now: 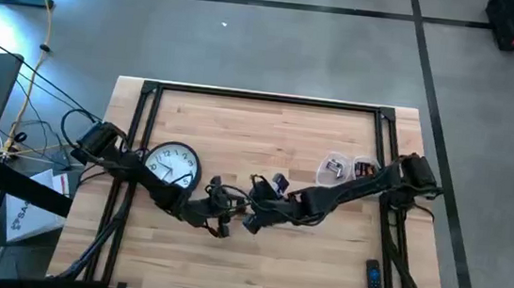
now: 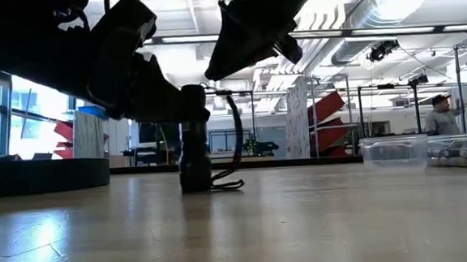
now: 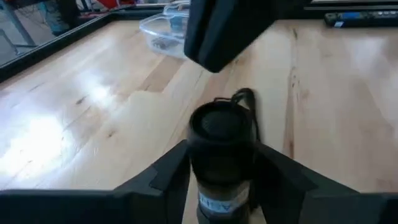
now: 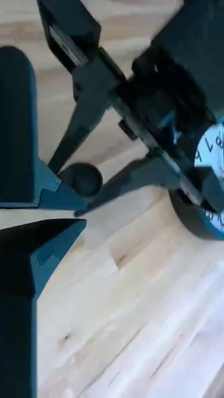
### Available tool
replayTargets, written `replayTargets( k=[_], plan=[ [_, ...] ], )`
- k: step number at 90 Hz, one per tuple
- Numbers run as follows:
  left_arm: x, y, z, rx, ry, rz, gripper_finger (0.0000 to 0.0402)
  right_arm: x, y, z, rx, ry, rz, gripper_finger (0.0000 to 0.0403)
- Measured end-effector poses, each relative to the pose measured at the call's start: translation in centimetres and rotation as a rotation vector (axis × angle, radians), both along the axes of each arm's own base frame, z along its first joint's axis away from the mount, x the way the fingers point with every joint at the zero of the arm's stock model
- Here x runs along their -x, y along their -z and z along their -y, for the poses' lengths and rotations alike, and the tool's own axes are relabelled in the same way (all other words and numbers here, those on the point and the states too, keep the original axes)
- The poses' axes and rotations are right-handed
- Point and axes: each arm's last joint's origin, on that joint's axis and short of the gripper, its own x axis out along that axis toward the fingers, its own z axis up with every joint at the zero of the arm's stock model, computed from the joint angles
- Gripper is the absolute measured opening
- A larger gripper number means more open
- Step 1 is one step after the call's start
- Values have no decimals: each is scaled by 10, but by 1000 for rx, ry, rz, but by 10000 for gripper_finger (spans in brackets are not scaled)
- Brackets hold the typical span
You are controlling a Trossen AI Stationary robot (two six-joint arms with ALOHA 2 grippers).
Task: Insert battery
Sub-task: Put the black flashlight on the table
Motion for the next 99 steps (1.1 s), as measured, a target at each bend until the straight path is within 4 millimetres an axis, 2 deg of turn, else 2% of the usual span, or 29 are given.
replayTargets(
  k=[17, 39, 55, 83, 99],
  plan=[
    [0, 0, 0, -1, -3, 2, 140, -3, 2, 15, -15, -37, -50, 0],
    [0, 1, -1, -40, -14, -14, 140, -1, 2, 6, -9, -123, -70, 0],
    [0, 1, -3, -40, -39, -9, 140, 5, 2, -13, 26, -123, -53, 0],
    [-12, 6, -24, -26, -141, 38, 140, 22, -6, -65, 175, -95, 80, 0],
    [-23, 3, -44, -75, -187, 105, 140, 25, 9, -81, 224, -99, 72, 0]
  ],
)
